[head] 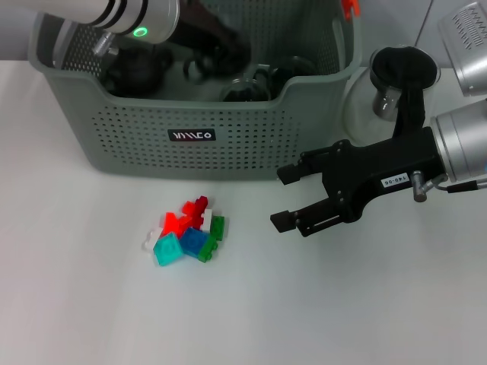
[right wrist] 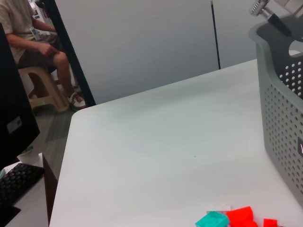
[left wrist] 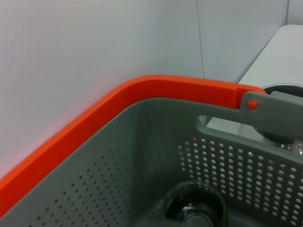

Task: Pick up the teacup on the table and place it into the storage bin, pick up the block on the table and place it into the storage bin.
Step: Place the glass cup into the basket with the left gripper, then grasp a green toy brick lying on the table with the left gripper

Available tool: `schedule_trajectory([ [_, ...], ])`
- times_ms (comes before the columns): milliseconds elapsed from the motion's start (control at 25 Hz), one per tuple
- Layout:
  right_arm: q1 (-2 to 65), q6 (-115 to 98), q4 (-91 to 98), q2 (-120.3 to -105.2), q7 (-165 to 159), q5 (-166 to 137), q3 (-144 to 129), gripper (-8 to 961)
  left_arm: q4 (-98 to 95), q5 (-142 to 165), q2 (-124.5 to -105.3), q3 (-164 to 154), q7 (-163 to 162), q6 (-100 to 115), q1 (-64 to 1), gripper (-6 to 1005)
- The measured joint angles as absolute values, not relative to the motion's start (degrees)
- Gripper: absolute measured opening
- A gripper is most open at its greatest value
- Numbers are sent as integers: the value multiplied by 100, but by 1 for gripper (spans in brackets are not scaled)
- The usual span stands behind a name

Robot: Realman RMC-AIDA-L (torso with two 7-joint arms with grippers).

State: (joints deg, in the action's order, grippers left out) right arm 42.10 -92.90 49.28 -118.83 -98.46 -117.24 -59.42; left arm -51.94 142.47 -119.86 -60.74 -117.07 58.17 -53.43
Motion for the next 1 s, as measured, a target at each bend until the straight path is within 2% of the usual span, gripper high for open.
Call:
schedule_trajectory([
  [240, 4206, -9303, 4929, -11882, -9853, -11718, -5950, 881, -5227, 14247, -12002, -6089, -11752, 5817, -5243, 161],
  [560, 4192, -9314, 4926, -11882, -9842, -11701, -5958, 881, -5312, 14249, -11960, -6054, -12052, 5860, -5206, 571],
  [680, 4190, -9316, 4928, -11883, -9838, -11698, -5946, 881, -5398, 14258, -11925, -6057, -12242, 5902, -5186, 688],
  [800, 4177, -9329, 4946, -11882, -9835, -11697, -5942, 881, -5686, 14263, -11969, -6063, -12291, 5947, -5029, 805],
  [1000, 4174, -9318, 4957, -11882, -9835, -11697, -5941, 881, -6420, 14270, -12150, -6069, -12410, 6039, -4638, 826],
])
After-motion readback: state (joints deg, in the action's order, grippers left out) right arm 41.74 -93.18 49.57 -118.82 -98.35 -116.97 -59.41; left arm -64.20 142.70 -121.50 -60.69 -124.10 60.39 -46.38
